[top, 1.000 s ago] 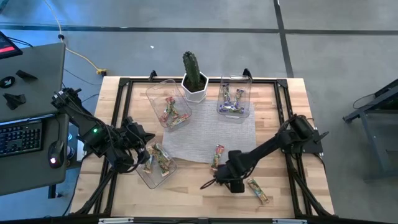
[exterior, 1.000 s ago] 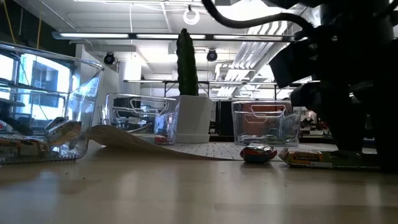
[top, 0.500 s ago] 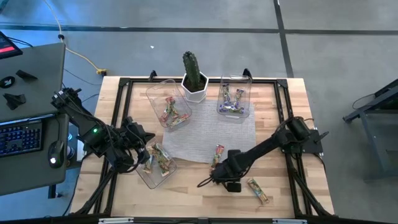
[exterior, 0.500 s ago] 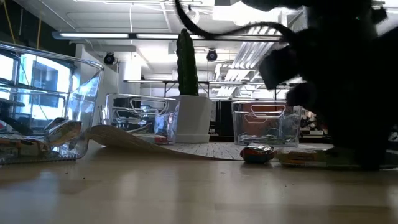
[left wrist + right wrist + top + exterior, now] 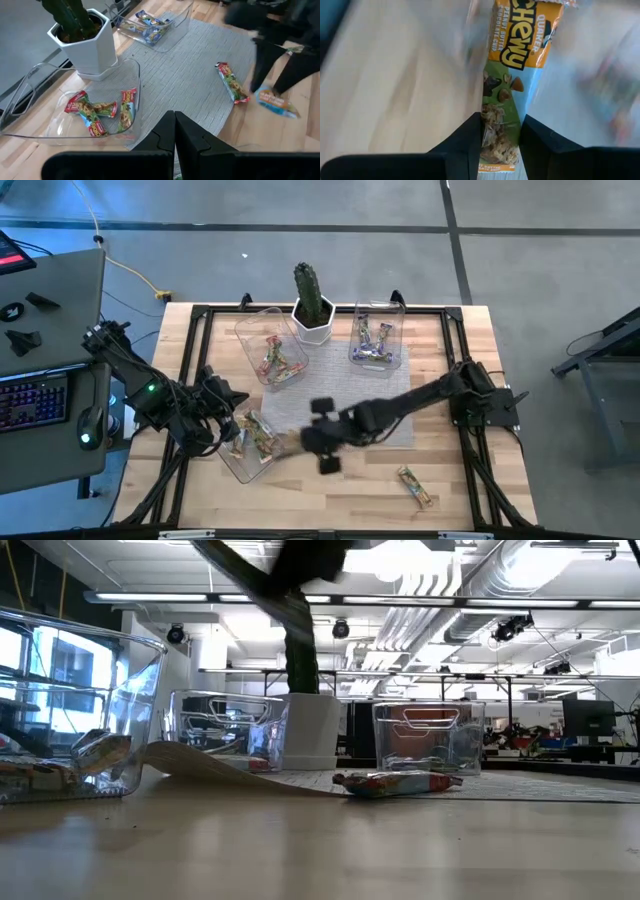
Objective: Pick and place Granola Bars by type
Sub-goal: Put the yellow granola bar into the bottom transparent bin
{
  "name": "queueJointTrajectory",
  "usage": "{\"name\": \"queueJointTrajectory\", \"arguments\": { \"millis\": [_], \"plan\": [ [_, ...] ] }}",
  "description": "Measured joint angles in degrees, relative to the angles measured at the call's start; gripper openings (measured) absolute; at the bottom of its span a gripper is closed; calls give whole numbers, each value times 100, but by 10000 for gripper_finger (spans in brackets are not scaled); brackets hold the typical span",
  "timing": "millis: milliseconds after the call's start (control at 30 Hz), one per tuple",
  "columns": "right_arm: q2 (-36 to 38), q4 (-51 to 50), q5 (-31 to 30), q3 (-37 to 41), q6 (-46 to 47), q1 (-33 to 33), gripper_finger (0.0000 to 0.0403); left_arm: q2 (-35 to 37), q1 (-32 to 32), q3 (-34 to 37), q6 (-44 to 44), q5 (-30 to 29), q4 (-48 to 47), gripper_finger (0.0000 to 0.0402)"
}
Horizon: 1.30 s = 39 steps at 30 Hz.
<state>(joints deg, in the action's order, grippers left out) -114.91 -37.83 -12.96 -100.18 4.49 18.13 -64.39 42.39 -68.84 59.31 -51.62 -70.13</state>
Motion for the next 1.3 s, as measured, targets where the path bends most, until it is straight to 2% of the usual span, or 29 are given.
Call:
{"name": "queueJointTrajectory", "arguments": {
  "millis": [100, 267, 400, 567, 700, 800, 867, 967, 1167, 1300],
  "plan": [
    [2, 1826, 226, 160, -430, -317, 99, 16, 2, 0, -6, 8, -4, 1],
    [-165, 5009, 1528, 892, -741, -740, 99, 18, 2, -4, -11, 24, -94, 1],
    [-492, 6384, 1641, 1405, -734, -824, 99, 20, 2, -4, -51, -47, -104, 1],
    [-822, 6466, 1385, 1473, -448, -773, 99, 29, 0, -4, -55, -155, -214, 1],
    [-1026, 6465, 1550, 1467, -261, -754, 99, 29, 2, -4, -44, -184, -206, 1],
    [-1054, 6122, 1797, 1364, -220, -760, 99, 27, 0, -4, 81, -179, -201, 1],
    [-1054, 5828, 1656, 1291, -411, -760, 101, 27, 2, -4, 116, -173, -199, 1],
    [-1056, 5637, 1477, 1283, -575, -760, 115, 27, 1, -4, 145, -173, -186, 1],
    [-1049, 5615, 1478, 1281, -631, -760, 153, 27, 1, -4, 235, -149, -184, 1],
    [-964, 5589, 1554, 1282, -666, -743, 164, 27, 2, -4, 247, -146, -186, 1]
  ]
}}
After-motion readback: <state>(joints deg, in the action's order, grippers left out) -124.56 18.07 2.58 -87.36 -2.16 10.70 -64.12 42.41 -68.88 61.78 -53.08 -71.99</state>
